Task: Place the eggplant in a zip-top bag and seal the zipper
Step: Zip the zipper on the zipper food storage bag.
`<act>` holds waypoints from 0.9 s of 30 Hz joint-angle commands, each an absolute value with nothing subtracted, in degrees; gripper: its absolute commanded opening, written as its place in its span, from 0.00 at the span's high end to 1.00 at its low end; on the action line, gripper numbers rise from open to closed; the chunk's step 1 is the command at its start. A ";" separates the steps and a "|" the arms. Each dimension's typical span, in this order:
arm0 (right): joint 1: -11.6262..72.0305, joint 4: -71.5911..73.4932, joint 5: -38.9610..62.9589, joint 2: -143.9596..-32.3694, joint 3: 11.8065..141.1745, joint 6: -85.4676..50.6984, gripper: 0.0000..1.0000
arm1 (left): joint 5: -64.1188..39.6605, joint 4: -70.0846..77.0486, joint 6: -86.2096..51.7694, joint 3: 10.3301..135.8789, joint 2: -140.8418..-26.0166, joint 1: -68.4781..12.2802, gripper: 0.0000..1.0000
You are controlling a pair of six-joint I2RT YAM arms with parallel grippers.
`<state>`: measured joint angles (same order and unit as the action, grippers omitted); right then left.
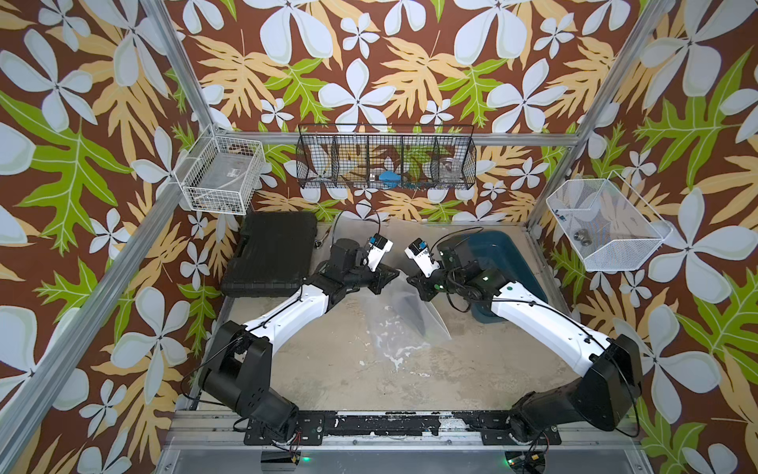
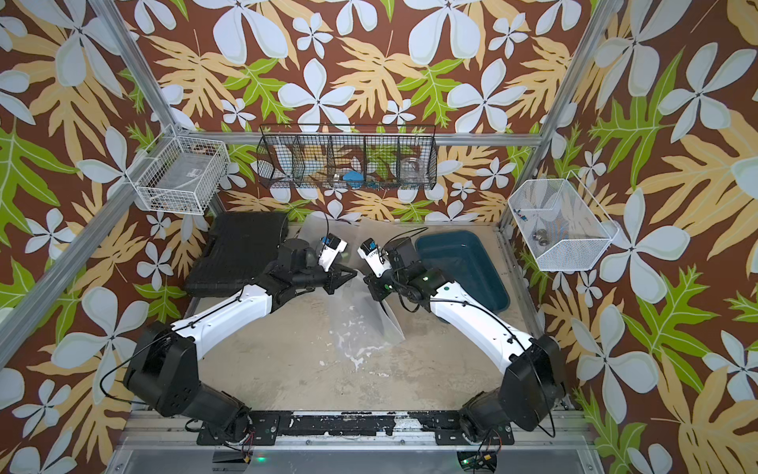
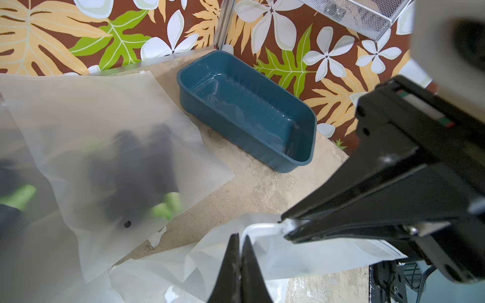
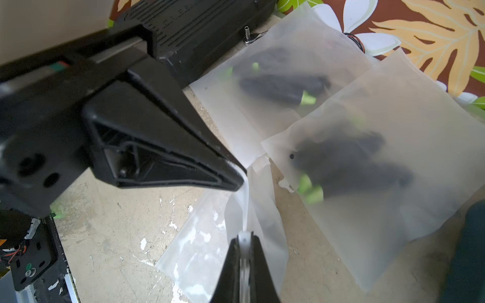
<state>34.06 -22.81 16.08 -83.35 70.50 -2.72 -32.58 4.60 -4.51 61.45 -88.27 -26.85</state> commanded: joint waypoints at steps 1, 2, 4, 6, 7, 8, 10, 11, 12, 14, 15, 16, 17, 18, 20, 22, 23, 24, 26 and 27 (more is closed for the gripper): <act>34.05 -29.30 14.56 -81.78 69.83 -5.06 0.94 | -23.45 4.79 -6.14 62.31 -88.68 -26.28 1.00; 34.05 -30.60 14.10 -81.32 69.72 -5.78 0.94 | -23.29 4.51 -6.15 62.48 -88.85 -26.28 1.00; 34.06 -32.70 12.82 -80.03 68.47 -7.50 0.94 | -23.30 4.05 -6.14 63.00 -88.89 -26.28 1.00; 34.10 -33.95 11.57 -78.06 66.21 -9.60 0.94 | -23.63 4.44 -6.50 62.98 -88.86 -26.28 1.00; 34.02 -34.69 11.22 -77.35 65.40 -10.37 0.94 | -23.72 4.49 -6.67 62.87 -88.97 -26.23 1.00; 34.03 -35.75 10.80 -76.58 64.41 -11.06 0.94 | -23.80 4.66 -6.82 62.72 -89.03 -26.26 1.00; 34.02 -37.32 10.13 -75.04 62.56 -12.55 0.94 | -23.78 4.89 -7.11 62.49 -89.32 -26.28 1.00; 34.02 -38.05 10.11 -74.21 61.64 -13.27 0.94 | -23.44 4.87 -7.29 62.40 -89.47 -26.28 1.00; 34.02 -38.89 9.96 -73.40 60.74 -13.91 0.93 | -23.46 5.01 -7.25 62.28 -89.67 -26.25 1.00; 34.01 -40.25 8.86 -72.00 59.41 -15.14 0.93 | -22.95 5.05 -7.29 61.99 -89.77 -26.28 1.00; 34.01 -41.06 8.40 -71.15 58.66 -15.77 0.93 | -22.68 5.17 -7.29 61.89 -89.83 -26.28 1.00; 34.02 -41.66 8.26 -70.62 58.10 -16.27 0.93 | -22.48 5.12 -7.21 61.81 -89.86 -26.27 1.00; 34.06 -42.36 8.25 -70.07 57.57 -16.96 0.93 | -22.23 5.11 -7.14 61.79 -89.95 -26.21 1.00; 34.03 -43.02 8.25 -69.74 57.28 -17.59 0.93 | -22.06 5.14 -7.11 61.79 -89.93 -26.19 1.00; 34.01 -44.40 8.28 -68.93 56.41 -18.53 0.93 | -21.86 5.10 -7.03 61.87 -90.09 -26.10 1.00; 34.01 -45.68 7.50 -68.22 55.67 -19.23 0.92 | -21.85 5.11 -7.12 61.95 -90.36 -26.02 1.00; 34.01 -46.32 7.26 -67.86 55.37 -19.46 0.92 | -21.81 5.11 -7.12 61.96 -90.48 -26.02 1.00; 34.01 -47.00 7.14 -67.56 55.22 -19.69 0.92 | -21.93 5.12 -7.12 61.96 -90.55 -26.01 1.00; 34.02 -47.93 7.20 -66.91 54.88 -19.78 0.92 | -22.31 5.10 -7.21 62.14 -90.73 -25.99 1.00; 34.01 -48.06 7.08 -66.67 54.68 -19.78 0.92 | -22.55 5.15 -7.25 62.27 -90.83 -26.02 1.00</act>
<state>34.00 -39.42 8.73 -67.22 55.18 -18.35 -27.22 3.25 -6.57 61.78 -90.63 -26.68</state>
